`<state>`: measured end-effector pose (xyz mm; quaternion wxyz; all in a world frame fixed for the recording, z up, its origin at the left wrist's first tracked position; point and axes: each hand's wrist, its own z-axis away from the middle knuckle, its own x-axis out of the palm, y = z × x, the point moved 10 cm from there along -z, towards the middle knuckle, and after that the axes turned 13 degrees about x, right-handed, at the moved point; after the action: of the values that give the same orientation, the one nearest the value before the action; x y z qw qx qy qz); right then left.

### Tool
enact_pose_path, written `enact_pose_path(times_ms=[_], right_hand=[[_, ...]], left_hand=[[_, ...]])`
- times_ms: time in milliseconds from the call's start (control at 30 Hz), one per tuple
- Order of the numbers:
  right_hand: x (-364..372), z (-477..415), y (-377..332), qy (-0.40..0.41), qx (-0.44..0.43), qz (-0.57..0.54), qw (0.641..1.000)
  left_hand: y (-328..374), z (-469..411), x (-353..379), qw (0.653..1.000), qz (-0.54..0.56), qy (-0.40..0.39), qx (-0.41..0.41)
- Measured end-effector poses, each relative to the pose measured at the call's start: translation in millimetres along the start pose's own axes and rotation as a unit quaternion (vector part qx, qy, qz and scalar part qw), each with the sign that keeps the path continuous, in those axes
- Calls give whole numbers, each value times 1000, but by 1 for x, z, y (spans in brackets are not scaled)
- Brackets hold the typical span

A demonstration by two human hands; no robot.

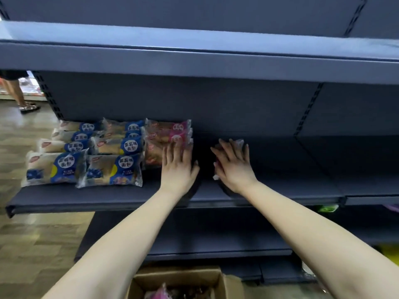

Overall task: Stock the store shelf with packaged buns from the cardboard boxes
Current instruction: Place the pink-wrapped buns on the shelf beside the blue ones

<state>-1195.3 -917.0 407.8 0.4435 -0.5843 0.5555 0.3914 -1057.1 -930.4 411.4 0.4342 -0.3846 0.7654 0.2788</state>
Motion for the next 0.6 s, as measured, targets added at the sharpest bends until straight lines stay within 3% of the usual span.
enact_pose_path(times_ms=[133, 233, 367, 433, 600], right_hand=[[-16, 17, 51, 9, 30, 21, 999], [-28, 34, 93, 15, 71, 45, 996], [-34, 61, 135, 3, 94, 74, 993], [-33, 74, 150, -6, 101, 80, 992], [-25, 97, 162, -31, 109, 76, 991]], left_hand=[[57, -30, 21, 994, 84, -65, 35], [77, -41, 63, 966, 178, -183, -41], [99, -43, 100, 942, 194, -253, -107], [106, -37, 105, 942, 155, -264, -137], [125, -31, 85, 963, 105, -206, -142]])
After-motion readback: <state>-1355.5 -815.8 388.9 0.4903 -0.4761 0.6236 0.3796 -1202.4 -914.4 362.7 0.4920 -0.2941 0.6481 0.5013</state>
